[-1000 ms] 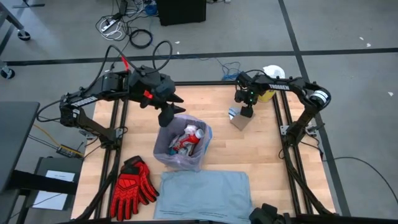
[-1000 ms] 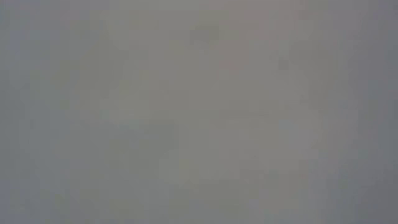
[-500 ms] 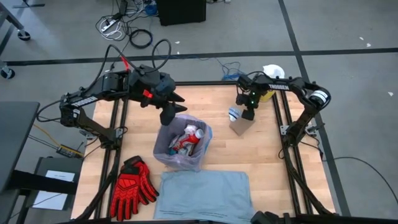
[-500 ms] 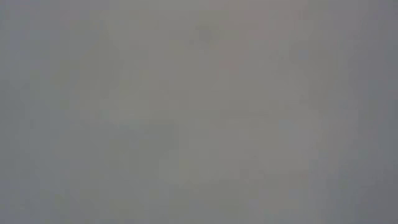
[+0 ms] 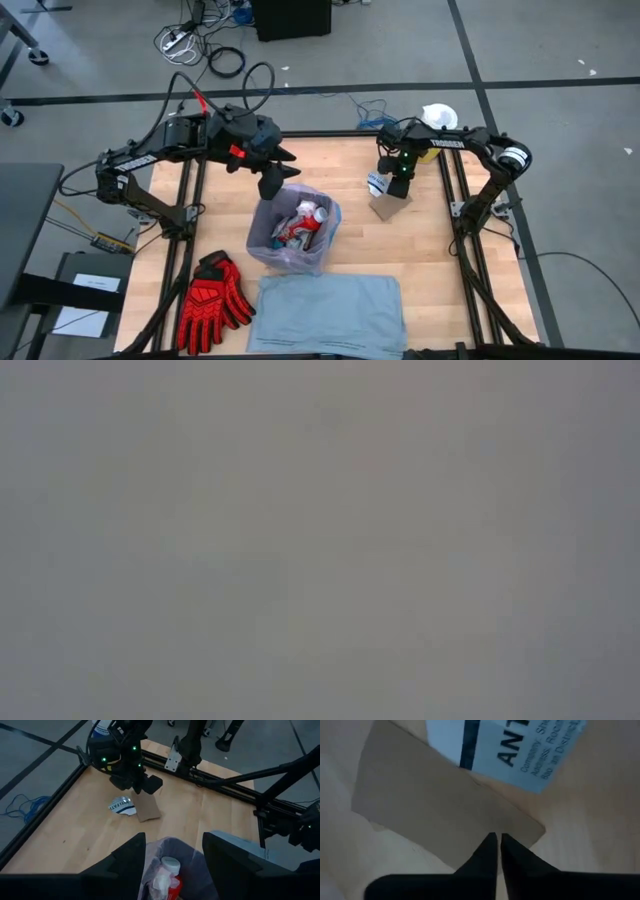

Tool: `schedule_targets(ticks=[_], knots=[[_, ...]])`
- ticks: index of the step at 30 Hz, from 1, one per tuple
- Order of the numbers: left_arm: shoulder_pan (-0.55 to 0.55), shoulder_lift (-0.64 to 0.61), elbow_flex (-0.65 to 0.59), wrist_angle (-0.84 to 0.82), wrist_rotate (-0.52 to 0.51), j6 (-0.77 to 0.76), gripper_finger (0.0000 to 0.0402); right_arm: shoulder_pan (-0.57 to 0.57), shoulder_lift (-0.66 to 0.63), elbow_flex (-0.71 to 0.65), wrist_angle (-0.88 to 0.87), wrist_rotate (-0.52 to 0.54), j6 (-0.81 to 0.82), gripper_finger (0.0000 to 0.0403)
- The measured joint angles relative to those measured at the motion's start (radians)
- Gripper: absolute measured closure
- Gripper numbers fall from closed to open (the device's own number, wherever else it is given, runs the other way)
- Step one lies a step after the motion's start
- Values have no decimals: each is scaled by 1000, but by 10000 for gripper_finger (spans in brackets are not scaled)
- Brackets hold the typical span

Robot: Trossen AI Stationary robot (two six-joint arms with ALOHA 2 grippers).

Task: Place trash/remove bag and relplace
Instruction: Put the brown cardboard into the trash bin

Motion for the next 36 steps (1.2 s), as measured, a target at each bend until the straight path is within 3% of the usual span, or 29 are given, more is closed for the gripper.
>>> schedule_targets(ticks=[10,16,20,24,29,36], knots=[[0,0,0,-1,-1,0,195,170,0,1,-83,36,-66,239],[0,0,0,-3,-1,15,195,328,0,6,-54,184,-63,142],[0,0,0,-5,-1,23,195,411,-1,31,-55,273,-14,100],[0,0,0,-5,-7,49,195,469,-1,59,-41,292,78,88],[0,0,0,-6,-72,73,195,507,-34,68,7,287,264,102],[6,0,0,-27,-101,67,195,523,-194,69,143,176,565,129]])
